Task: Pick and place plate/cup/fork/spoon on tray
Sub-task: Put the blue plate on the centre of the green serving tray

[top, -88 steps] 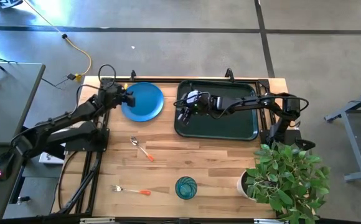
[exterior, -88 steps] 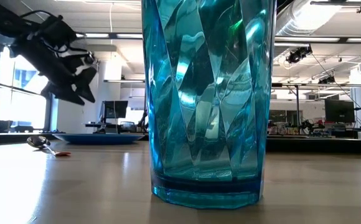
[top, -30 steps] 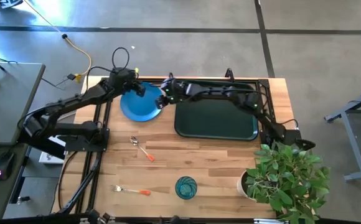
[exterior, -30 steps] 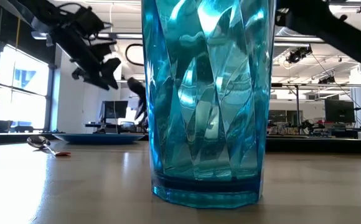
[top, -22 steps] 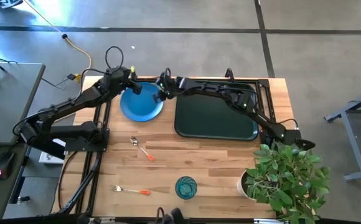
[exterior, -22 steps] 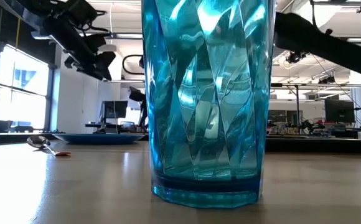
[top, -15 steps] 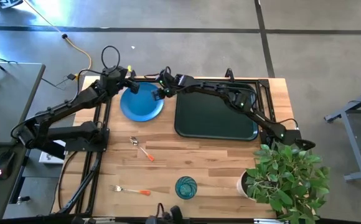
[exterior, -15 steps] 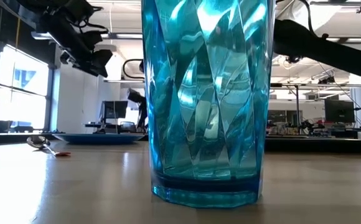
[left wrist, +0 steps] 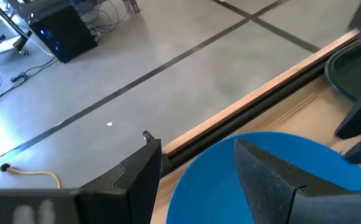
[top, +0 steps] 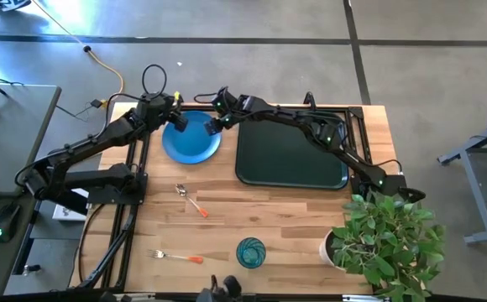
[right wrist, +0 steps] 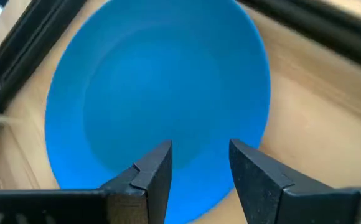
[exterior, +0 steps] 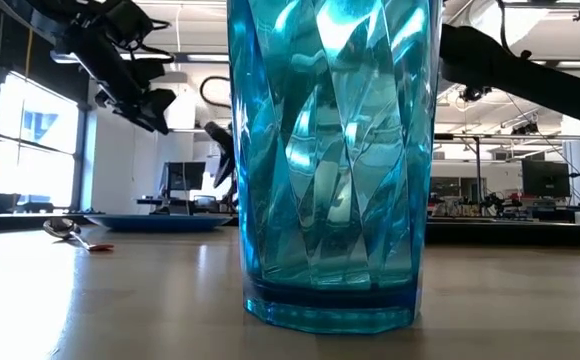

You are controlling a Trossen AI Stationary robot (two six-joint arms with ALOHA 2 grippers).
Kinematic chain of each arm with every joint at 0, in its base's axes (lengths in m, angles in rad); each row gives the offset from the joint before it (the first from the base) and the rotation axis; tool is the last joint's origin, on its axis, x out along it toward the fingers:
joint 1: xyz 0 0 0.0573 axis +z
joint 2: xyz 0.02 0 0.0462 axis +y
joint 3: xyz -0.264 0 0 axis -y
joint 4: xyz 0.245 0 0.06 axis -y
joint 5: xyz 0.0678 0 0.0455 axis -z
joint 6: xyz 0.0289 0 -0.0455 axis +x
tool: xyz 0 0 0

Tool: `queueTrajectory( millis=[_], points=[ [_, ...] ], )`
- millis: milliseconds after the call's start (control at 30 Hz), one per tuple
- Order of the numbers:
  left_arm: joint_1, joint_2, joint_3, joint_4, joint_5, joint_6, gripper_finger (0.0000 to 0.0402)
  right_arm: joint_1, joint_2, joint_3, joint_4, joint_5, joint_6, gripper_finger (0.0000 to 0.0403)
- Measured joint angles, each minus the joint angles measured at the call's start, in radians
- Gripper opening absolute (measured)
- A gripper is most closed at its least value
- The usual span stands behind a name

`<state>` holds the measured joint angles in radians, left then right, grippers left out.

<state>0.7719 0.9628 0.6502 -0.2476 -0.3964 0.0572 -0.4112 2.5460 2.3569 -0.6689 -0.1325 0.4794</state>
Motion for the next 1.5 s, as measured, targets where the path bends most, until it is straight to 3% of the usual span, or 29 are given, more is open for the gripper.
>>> queueTrajectory(
  millis=[167, 333, 467, 667, 867, 1333, 1500],
  points=[
    [0.000, -0.014, 0.000, -0.005, -0.002, 0.000, 0.0193, 0.080, 0.000, 0.000, -0.019, 0.052, -0.149, 0.0149],
    [0.000, -0.044, 0.000, 0.000, -0.006, -0.017, 0.0193, 0.169, 0.000, 0.000, -0.037, 0.276, -0.280, 0.0149],
    [0.000, -0.070, 0.000, -0.009, -0.007, -0.025, 0.0193, 0.222, 0.000, 0.000, -0.035, 0.326, -0.331, 0.0149],
    [-0.001, -0.094, 0.000, -0.019, -0.008, -0.038, 0.0193, 0.304, 0.041, 0.000, 0.100, 0.381, -0.403, 0.0149],
    [-0.001, -0.100, 0.000, -0.038, -0.010, -0.038, 0.0193, 0.336, 0.087, -0.002, 0.189, 0.564, -0.460, 0.0149],
    [-0.001, -0.099, 0.000, -0.052, -0.012, -0.038, 0.0193, 0.345, 0.105, 0.000, 0.227, 0.408, -0.594, 0.0149],
    [-0.001, -0.099, 0.000, -0.052, -0.012, -0.037, 0.0193, 0.373, 0.177, -0.002, 0.275, 0.563, -0.711, 0.0149]
  ],
)
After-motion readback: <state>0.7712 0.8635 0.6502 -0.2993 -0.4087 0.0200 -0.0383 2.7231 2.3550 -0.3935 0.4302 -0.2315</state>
